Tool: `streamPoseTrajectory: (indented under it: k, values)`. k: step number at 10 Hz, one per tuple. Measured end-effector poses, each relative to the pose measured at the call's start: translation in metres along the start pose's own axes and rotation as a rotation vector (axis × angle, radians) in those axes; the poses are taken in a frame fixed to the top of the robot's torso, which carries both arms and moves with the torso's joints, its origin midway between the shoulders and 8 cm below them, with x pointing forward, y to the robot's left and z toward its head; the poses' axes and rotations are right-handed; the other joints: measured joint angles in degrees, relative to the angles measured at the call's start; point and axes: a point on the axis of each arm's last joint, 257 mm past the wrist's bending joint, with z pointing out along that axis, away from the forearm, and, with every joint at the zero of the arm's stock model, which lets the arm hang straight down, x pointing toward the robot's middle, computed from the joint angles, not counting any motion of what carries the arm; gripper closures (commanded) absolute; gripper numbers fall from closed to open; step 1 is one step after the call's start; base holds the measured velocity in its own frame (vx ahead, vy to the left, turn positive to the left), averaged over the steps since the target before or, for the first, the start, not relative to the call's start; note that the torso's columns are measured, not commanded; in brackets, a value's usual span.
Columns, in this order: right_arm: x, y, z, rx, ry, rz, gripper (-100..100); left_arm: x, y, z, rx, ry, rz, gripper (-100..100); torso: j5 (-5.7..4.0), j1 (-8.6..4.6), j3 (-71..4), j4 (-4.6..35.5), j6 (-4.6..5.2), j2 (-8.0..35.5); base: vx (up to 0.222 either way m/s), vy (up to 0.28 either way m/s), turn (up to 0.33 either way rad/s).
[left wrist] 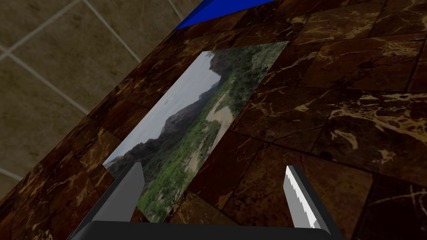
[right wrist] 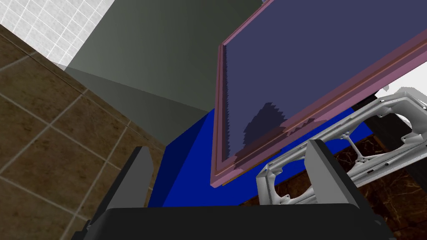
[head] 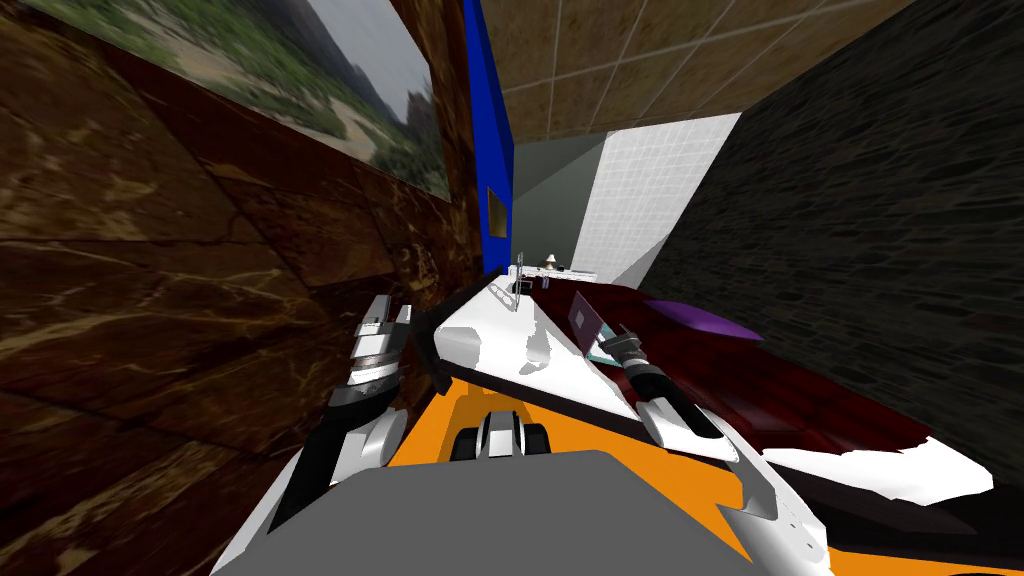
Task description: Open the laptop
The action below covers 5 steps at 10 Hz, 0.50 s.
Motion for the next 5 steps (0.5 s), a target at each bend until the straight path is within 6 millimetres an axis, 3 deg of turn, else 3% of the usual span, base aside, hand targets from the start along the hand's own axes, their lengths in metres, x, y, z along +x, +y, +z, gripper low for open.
streamPoseTrajectory:
  k: [5]
  values:
    - [0.014, -0.008, 0.003, -0.010, 0.035, -0.145, -100, 0.000, 0.000, 0.000, 0.000, 0.000, 0.000, 0, -0.02, -0.03, 0.0, 0.0, 0.01, 0.0, 0.031, 0.085, -0.025]
